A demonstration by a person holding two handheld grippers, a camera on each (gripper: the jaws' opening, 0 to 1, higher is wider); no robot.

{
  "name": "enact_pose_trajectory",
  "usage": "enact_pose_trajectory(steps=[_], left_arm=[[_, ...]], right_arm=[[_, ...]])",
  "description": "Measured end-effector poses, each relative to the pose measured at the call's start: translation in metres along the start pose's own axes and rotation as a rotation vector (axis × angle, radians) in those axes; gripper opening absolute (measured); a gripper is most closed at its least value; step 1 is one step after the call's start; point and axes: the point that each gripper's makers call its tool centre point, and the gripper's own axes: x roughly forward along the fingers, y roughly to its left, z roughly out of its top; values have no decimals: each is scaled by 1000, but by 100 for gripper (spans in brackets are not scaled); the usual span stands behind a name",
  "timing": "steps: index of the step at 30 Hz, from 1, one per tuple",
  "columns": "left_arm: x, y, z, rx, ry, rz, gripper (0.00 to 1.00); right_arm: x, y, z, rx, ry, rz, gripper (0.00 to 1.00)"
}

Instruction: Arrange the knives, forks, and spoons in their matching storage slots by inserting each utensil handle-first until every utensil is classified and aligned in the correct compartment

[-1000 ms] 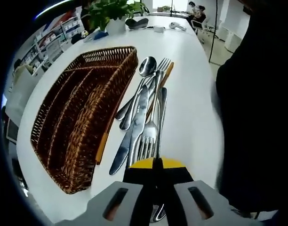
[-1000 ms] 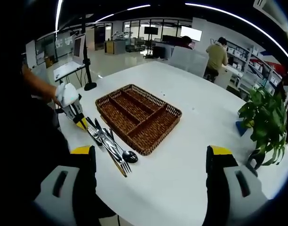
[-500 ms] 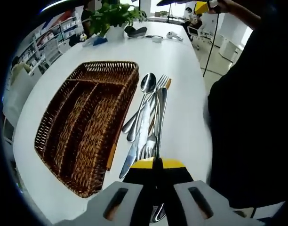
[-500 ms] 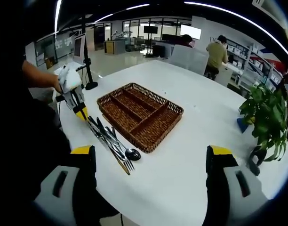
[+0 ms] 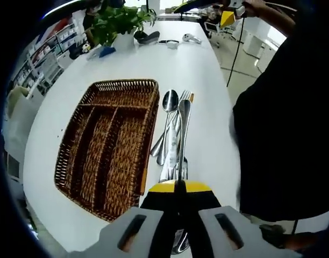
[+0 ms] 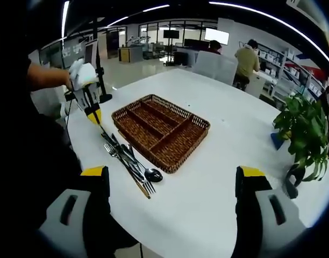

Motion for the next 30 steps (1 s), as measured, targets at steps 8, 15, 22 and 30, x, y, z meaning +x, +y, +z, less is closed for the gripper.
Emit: enact_pose_trajectory(steps=[8, 15, 22, 30], left_arm=[[-17, 7, 14, 34, 4, 5, 0], [-28, 8, 23, 67, 11, 0, 0], [-33, 17, 28, 92, 26, 12, 0], [-35, 28, 26, 93, 33, 29, 0]], right_arm=[[-3, 0, 0, -8, 1, -9, 100], [-3, 4, -3, -12, 4, -4, 100], [-3, 8, 2, -2, -17, 8, 100], [-2, 7, 4, 9, -22, 5, 100]])
